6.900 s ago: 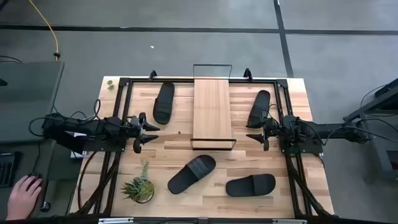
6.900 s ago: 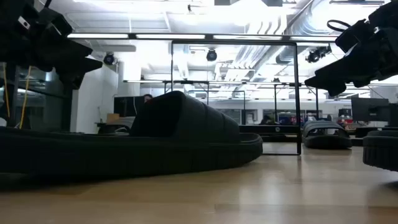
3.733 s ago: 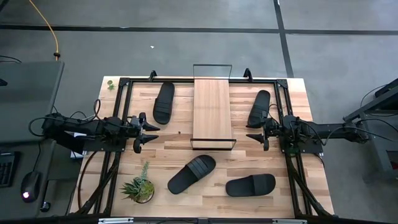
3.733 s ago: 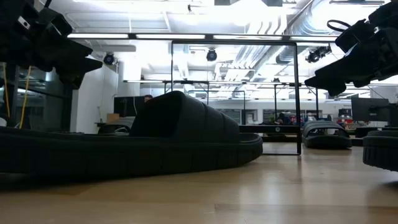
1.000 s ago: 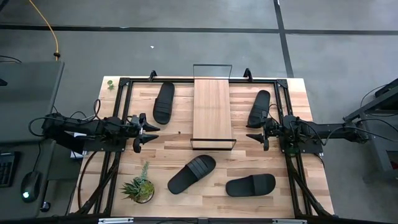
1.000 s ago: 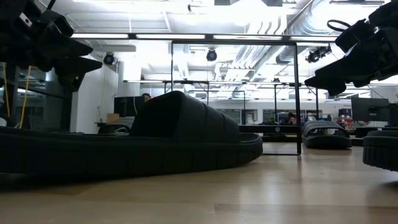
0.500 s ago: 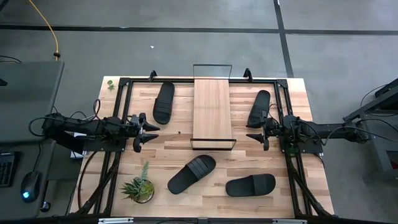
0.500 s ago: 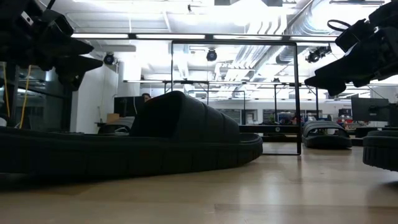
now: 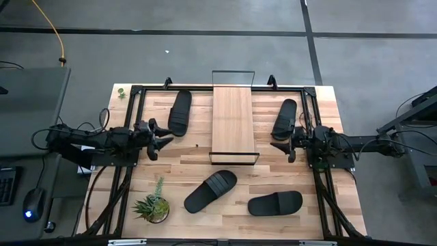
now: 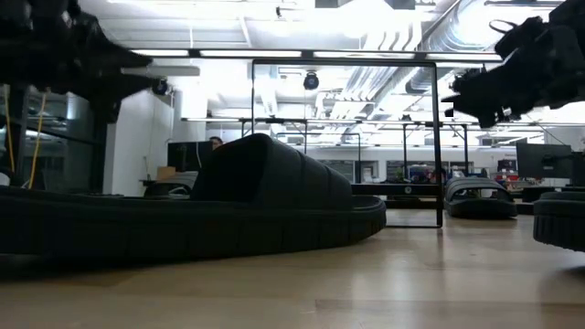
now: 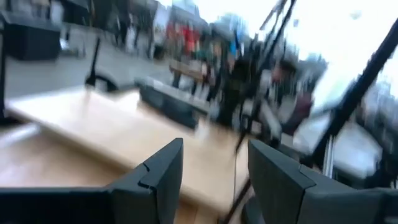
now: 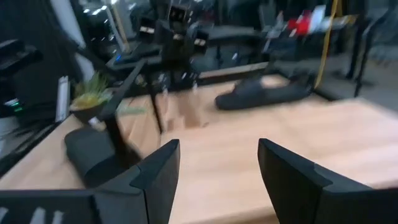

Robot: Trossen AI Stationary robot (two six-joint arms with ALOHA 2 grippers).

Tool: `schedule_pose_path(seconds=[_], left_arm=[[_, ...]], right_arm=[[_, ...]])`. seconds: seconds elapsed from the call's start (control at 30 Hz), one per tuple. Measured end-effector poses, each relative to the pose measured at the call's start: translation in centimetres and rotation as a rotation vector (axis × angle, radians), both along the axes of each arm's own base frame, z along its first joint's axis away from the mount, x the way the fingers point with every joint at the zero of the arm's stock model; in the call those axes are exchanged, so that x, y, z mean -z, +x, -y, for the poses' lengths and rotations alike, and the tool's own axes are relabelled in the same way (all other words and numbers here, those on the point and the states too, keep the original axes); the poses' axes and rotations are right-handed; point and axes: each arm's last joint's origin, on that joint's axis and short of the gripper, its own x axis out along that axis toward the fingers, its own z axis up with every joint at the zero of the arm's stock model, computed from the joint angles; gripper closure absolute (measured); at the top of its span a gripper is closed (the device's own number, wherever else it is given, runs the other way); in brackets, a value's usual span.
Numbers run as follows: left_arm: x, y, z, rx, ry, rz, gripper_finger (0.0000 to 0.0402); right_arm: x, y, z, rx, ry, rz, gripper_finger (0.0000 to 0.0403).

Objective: Pick and place slides into the shelf
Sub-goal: Put the top right black slide on the shelf

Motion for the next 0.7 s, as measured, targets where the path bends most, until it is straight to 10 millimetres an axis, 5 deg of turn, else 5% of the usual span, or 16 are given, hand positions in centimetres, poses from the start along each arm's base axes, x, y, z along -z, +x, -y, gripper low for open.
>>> schedule_pose_path(seconds=[0.3,0.7], left_arm=[[-2.6,-0.6,-0.1,-0.036,0.039,0.268,0.0236],[-2.7,-0.6,-0.2,-0.071,0.029,0.275,0.0236]], right_arm=[[-1.4,-0.1,0.2,0.076,-0.079,0.137,0.0196],[-1.4,0.0,-0.4,-0.151,-0.002,0.147,0.0196]])
